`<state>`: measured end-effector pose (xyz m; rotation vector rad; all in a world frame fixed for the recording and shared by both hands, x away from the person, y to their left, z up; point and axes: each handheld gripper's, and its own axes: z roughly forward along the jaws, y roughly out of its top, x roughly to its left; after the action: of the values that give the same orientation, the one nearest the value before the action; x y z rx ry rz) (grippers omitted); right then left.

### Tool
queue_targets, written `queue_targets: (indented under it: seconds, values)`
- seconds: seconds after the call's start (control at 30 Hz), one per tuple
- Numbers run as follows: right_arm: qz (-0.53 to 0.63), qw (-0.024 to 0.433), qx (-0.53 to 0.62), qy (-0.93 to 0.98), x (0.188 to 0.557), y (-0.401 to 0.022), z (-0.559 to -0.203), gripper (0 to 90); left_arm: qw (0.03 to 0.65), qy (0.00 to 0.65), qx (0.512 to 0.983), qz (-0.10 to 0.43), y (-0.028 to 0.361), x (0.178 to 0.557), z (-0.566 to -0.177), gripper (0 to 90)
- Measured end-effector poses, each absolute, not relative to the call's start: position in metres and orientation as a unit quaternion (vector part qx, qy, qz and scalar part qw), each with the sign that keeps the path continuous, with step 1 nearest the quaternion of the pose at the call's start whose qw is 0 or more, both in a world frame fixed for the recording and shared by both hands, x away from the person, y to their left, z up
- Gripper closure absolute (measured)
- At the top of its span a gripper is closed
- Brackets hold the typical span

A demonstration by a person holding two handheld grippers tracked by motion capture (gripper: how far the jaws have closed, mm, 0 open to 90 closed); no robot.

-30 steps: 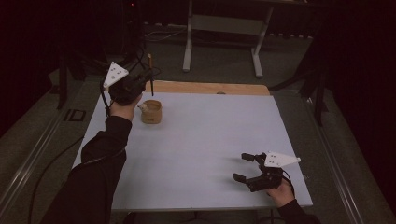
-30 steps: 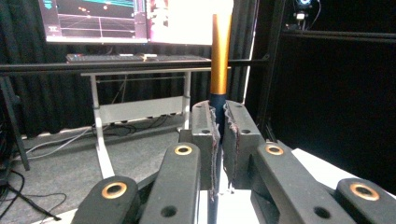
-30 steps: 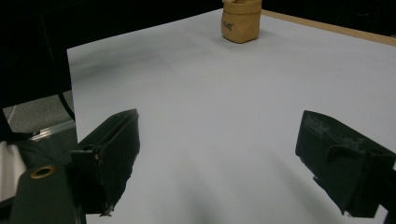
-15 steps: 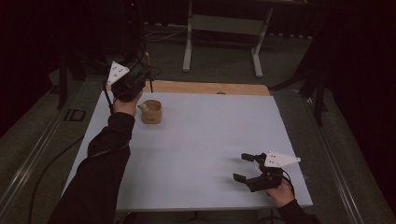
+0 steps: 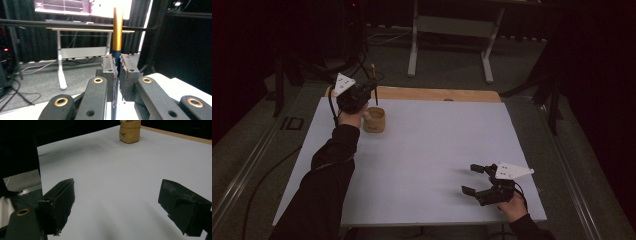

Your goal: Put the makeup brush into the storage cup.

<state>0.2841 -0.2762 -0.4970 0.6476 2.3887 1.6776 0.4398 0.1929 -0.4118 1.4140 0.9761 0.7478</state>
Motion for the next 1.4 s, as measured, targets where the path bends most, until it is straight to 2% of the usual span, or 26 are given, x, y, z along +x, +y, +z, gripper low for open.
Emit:
queue_targets:
  seconds: [0.33,0.9,1.4]
  values:
    - [0.560,0.075,0.216,0.796,0.284,-0.276,-0.497,13.6,0.584,0.435,0.607,0.319,0.194,0.439,-0.429,84.1]
    - [0.559,0.075,0.215,0.797,0.284,-0.276,-0.497,13.6,0.553,0.439,0.637,0.309,0.191,0.445,-0.461,84.1]
    - [0.560,0.075,0.216,0.797,0.284,-0.276,-0.497,13.6,0.486,0.451,0.685,0.302,0.181,0.450,-0.477,83.9]
